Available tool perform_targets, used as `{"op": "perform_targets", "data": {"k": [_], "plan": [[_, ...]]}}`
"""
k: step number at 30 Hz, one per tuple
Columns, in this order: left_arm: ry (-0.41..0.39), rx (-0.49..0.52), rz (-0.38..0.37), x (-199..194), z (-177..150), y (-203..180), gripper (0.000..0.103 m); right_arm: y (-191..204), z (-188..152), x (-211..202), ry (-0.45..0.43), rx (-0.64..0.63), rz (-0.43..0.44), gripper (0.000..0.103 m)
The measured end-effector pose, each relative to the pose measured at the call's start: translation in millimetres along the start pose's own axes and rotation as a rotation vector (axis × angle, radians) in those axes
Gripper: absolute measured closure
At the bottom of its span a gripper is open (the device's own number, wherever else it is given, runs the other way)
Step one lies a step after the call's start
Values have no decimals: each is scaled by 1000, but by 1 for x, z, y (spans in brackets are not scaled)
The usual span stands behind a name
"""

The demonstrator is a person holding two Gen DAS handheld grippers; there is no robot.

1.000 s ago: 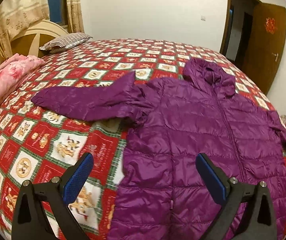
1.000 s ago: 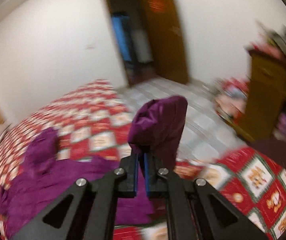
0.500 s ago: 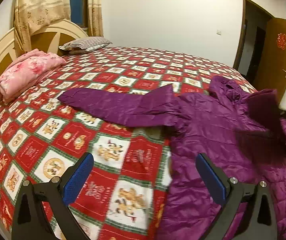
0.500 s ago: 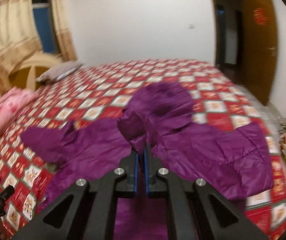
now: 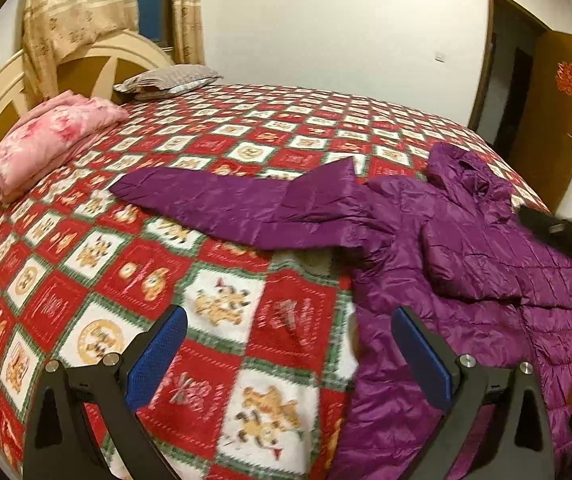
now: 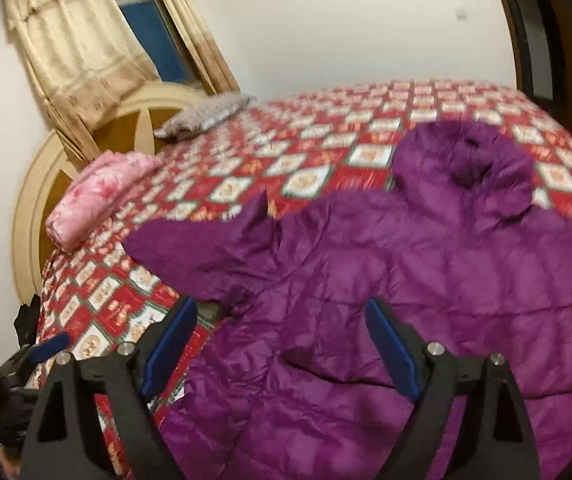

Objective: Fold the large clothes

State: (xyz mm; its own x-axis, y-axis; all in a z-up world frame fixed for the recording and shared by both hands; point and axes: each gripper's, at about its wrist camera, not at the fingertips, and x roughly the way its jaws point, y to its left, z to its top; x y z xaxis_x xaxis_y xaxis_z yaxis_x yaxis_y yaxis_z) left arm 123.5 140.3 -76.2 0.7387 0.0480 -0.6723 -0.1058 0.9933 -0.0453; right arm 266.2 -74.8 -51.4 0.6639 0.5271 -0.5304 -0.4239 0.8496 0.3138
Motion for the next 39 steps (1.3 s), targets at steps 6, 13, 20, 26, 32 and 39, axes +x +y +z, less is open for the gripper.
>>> {"op": "perform_targets", "data": {"k": [6, 13, 20, 26, 32, 39], "plan": [[-68, 88, -29, 6, 25, -49, 1, -63, -7, -48, -16, -51, -410, 74], [-73, 182, -35, 59, 57, -130, 1, -172, -33, -54, 47, 184, -582, 74], [53, 211, 56, 140, 46, -167, 1, -189, -61, -27, 101, 204, -564, 70], [122, 187, 24, 160, 38, -164, 1, -184, -65, -24, 92, 166, -529, 40], [8, 48, 0, 123, 65, -106, 1, -175, -64, -16, 114, 96, -590, 25], [-51, -205, 297, 123, 105, 50, 1, -178, -65, -18, 105, 118, -574, 23]]}}
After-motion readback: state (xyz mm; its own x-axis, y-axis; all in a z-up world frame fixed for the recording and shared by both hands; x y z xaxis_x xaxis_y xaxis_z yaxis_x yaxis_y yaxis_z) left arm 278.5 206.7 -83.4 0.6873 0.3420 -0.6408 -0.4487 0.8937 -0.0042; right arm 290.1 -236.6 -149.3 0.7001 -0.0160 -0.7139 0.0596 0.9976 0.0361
